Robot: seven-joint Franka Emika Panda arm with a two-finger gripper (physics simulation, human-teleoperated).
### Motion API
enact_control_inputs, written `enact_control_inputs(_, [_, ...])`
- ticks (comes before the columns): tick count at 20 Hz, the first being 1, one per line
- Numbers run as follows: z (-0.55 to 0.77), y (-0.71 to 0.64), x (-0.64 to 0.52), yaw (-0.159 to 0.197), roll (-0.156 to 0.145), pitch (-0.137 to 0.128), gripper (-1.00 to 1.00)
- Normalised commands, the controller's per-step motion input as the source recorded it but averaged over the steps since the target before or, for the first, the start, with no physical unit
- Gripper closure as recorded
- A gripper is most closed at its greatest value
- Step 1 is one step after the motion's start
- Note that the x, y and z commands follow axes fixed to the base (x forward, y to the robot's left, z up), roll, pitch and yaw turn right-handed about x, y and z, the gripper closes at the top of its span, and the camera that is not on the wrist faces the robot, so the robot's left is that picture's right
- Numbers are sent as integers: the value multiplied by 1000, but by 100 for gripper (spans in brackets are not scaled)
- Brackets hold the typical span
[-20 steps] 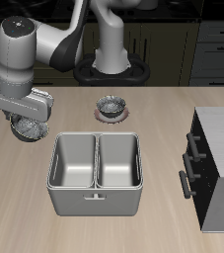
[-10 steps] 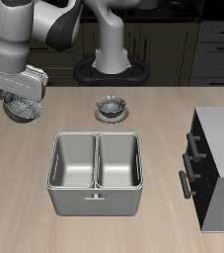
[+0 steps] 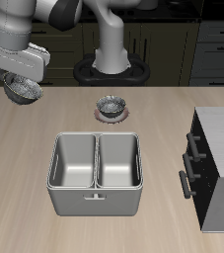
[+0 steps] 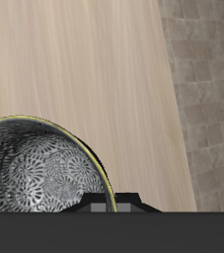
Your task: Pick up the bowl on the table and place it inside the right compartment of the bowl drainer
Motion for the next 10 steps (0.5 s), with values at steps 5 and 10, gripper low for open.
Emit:
enact_control_inputs(5, [215, 98, -125, -21, -20, -4, 100])
enact_control_inputs(10, [101, 248, -9, 43, -5, -4, 100])
